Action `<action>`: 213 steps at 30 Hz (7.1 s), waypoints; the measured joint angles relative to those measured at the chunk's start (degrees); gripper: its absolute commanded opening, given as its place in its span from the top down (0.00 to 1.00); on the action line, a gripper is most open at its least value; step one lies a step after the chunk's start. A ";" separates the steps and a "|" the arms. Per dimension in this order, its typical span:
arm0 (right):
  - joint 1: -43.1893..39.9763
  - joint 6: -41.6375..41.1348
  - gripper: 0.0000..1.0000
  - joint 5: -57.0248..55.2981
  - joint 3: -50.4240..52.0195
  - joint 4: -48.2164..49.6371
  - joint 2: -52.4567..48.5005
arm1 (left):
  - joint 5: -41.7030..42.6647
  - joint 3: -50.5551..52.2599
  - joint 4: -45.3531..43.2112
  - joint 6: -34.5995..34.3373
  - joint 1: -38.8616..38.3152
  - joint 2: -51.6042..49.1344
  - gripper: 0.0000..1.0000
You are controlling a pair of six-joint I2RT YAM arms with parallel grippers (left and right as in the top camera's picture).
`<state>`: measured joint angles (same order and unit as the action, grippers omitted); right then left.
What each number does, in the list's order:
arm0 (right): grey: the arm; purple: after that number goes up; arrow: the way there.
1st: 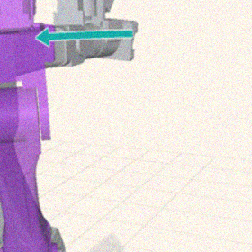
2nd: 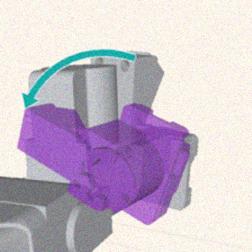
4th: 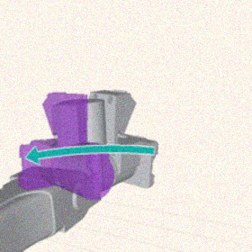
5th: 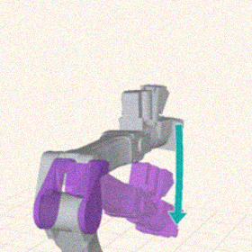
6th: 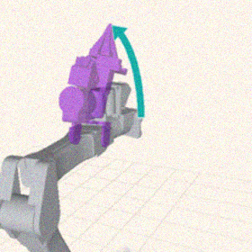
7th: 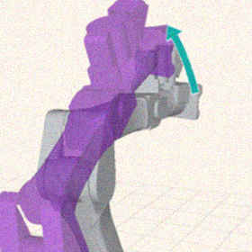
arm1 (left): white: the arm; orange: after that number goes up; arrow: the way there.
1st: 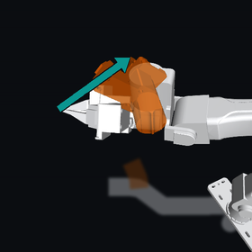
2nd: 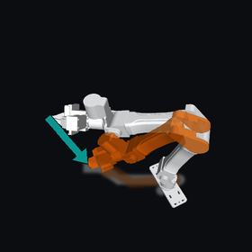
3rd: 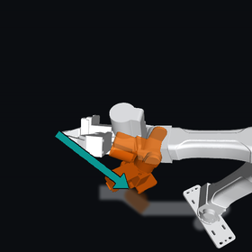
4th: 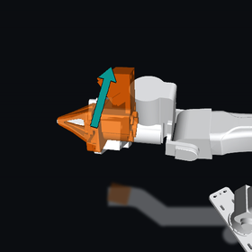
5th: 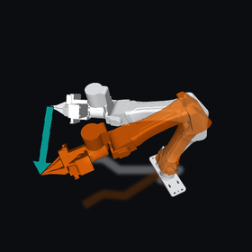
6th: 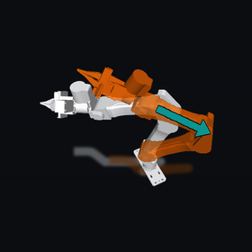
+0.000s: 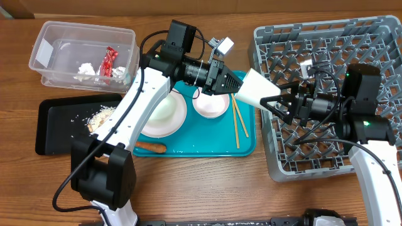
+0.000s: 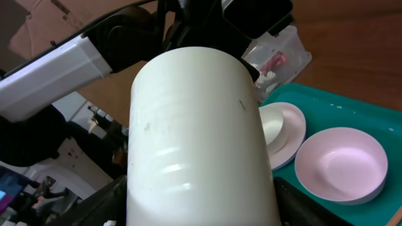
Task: Sort waste into correct bins and load items into the dishwasher
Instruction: 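Hand the white cup from the left gripper to the right gripper, then place the cup upside down in the dish rack with the right gripper, then move the right gripper from the rack to the white bowl and grasp its rim, then lift the white bowl with the right gripper and carry it to the rack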
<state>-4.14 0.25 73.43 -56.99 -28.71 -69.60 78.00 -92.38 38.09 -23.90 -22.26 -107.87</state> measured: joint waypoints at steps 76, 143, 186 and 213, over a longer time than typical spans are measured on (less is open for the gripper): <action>-35.23 -17.14 0.41 -67.08 -32.70 -46.31 -22.51 | -77.46 -0.37 33.53 3.37 11.06 19.65 0.66; 29.46 -16.96 0.52 -63.23 -37.90 -29.62 -50.58 | -81.99 -0.37 39.71 1.60 19.91 19.65 0.46; 13.14 -19.63 0.96 -132.26 -52.81 -31.17 -29.29 | -82.16 -0.37 38.18 1.53 19.91 19.65 0.35; -15.21 -21.46 0.96 -143.34 -51.43 -23.37 -54.73 | -82.20 -0.37 35.80 1.16 19.91 19.65 0.12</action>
<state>-19.35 -21.21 -69.91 -108.42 -52.07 -124.33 -4.21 -92.75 73.89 -22.74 -2.35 -88.23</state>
